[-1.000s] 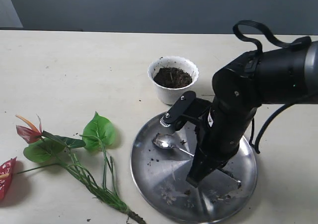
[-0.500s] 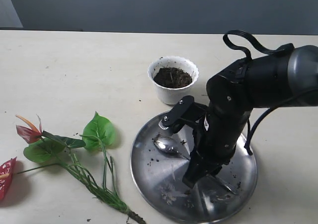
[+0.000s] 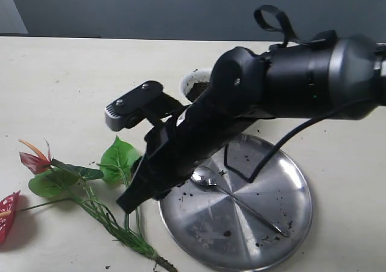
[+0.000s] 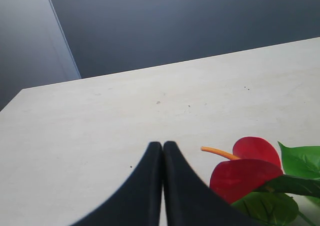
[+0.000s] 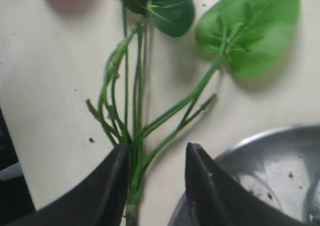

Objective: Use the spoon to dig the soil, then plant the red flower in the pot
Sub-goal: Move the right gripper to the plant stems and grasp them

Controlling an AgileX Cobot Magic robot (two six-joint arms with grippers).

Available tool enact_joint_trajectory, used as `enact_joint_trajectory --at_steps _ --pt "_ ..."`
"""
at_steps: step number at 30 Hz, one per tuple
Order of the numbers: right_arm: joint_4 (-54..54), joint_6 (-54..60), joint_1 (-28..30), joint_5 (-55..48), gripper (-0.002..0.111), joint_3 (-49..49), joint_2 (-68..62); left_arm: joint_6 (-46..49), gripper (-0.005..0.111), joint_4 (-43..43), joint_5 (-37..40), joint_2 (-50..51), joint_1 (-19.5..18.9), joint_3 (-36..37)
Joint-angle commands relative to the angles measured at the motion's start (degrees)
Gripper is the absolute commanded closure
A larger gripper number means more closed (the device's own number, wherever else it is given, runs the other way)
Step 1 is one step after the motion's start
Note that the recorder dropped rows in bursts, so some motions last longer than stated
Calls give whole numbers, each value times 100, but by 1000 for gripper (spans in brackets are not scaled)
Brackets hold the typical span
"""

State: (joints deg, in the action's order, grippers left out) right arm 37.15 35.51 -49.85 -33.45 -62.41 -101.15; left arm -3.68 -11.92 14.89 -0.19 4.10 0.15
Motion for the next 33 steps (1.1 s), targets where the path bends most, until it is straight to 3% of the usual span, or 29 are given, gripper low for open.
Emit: enact_joint_trajectory --at_steps 1,3,5,25,28,33 --pt "33 202 -233 -139 61 -323 -381 -21 105 29 -39 19 13 -15" --pt "34 213 -292 -291 48 -478 -576 -21 105 29 -39 19 13 -15" --pt "47 213 -332 -373 45 -603 -734 -21 105 29 -39 19 13 -15" --pt "201 200 -558 -326 49 -1332 -1803 -21 105 29 -39 19 13 -15" --pt "238 200 -558 -326 61 -1332 -1841 -21 105 29 -39 19 13 -15" --pt "542 212 -558 -90 107 -1332 -1841 -21 105 29 -39 19 13 -15"
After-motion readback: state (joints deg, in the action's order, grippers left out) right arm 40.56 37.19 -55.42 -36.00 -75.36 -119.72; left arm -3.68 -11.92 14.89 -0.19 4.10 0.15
